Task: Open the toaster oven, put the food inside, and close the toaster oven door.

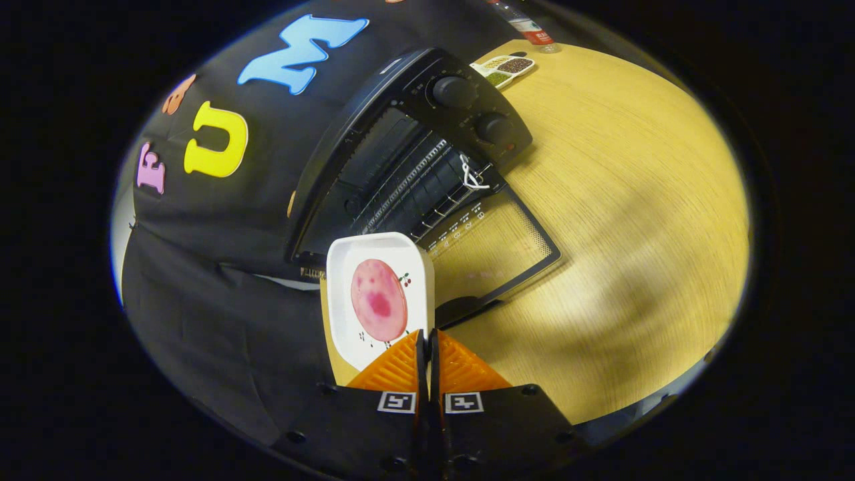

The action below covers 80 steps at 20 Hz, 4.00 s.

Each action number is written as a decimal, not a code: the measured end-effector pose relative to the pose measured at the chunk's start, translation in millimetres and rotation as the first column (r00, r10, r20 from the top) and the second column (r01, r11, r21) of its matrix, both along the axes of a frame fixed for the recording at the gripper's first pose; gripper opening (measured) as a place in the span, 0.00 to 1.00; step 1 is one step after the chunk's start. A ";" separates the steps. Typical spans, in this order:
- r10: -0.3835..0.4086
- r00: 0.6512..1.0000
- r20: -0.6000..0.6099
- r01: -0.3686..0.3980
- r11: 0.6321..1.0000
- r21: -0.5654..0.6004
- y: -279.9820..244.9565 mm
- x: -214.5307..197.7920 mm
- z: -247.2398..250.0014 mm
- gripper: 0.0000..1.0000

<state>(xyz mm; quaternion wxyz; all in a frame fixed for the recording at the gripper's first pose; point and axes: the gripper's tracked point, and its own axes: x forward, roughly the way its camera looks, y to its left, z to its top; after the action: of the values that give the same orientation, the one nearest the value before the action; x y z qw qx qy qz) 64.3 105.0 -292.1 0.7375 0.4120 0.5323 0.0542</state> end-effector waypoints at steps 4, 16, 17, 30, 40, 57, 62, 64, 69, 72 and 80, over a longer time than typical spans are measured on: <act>-0.134 0.991 -0.012 0.134 0.991 -0.005 3.1 20.0 -7.5 0.02; -0.510 0.858 -0.056 0.513 0.856 0.057 25.8 80.0 -27.4 0.02; -0.531 0.846 -0.052 0.533 0.842 0.076 31.0 85.5 -25.9 0.02; -0.697 0.712 -0.082 0.702 0.704 0.107 46.8 133.8 -43.3 0.04; -0.657 0.754 0.001 0.643 0.738 0.204 57.1 137.5 -20.7 0.46; 0.032 0.909 0.417 0.121 0.935 -0.335 27.6 48.7 17.6 0.98; 0.295 0.882 0.368 -0.056 0.841 -0.539 31.0 14.0 6.3 0.98; 0.361 0.876 0.319 -0.122 0.808 -0.576 33.6 -1.2 -1.8 0.98; 0.450 0.872 0.191 -0.248 0.744 -0.621 30.6 -28.8 -26.5 0.99; 0.489 0.864 0.121 -0.310 0.705 -0.638 24.9 -35.3 -41.3 0.99; 0.475 0.880 0.023 -0.361 0.699 -0.618 13.7 -27.0 -72.7 0.99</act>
<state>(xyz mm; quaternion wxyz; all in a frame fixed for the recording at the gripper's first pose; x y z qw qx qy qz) 37.3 118.7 -364.9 0.8418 0.0199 0.5323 0.0877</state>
